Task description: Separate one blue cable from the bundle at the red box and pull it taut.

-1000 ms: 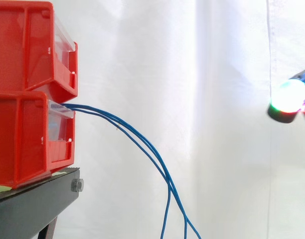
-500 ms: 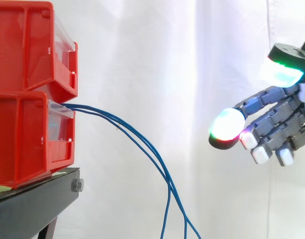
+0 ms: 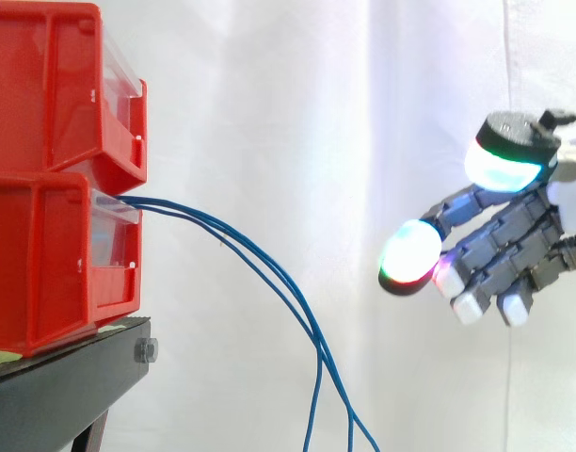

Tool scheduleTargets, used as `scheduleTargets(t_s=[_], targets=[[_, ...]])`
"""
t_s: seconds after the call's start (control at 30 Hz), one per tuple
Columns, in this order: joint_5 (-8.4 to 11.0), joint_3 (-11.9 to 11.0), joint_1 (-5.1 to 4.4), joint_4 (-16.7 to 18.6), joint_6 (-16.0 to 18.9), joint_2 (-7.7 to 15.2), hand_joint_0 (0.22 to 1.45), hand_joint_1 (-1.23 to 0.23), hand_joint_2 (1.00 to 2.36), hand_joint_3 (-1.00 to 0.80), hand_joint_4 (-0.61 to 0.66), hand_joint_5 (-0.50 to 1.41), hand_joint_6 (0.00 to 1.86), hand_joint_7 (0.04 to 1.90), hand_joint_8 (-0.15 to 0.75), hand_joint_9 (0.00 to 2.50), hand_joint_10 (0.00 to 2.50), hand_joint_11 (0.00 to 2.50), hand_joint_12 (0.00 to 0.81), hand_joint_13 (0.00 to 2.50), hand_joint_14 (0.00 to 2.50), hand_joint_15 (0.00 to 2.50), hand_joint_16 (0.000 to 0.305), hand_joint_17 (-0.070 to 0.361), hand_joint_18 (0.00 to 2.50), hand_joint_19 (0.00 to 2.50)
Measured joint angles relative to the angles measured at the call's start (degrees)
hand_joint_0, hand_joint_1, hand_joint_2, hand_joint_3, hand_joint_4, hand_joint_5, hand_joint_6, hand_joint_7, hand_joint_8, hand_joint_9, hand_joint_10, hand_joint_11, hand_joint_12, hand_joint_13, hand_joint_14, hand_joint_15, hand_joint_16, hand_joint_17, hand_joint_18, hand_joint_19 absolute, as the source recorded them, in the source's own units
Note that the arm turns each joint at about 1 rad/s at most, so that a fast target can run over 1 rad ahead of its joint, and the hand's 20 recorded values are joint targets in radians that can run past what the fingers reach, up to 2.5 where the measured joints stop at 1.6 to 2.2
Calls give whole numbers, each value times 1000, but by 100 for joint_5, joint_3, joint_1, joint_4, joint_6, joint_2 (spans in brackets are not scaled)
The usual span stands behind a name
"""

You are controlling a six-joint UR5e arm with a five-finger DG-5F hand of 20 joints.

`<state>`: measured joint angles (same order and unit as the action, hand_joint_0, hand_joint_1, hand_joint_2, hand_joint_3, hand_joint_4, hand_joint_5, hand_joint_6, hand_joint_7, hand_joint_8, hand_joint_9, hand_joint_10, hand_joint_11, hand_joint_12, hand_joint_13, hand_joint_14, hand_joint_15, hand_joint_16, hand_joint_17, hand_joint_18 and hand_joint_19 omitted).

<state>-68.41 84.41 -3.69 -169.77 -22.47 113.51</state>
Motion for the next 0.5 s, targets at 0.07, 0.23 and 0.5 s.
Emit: scheduleTargets(t_s=[0.07, 0.23, 0.5], targets=[[6, -23, -11, 31, -32, 106, 523, -633, 1000, -500, 206, -220, 502, 752, 284, 652, 22, 569, 356, 764, 17, 411, 49, 109, 612, 723], [-38, -293, -21, 137, 5, 520, 522, -625, 1000, -500, 208, -218, 502, 749, 289, 654, 22, 571, 358, 765, 17, 413, 49, 110, 613, 725], [-70, -458, -62, 398, -8, 704, 522, -618, 1000, -500, 211, -217, 502, 754, 290, 660, 20, 574, 358, 766, 16, 415, 49, 110, 612, 725]])
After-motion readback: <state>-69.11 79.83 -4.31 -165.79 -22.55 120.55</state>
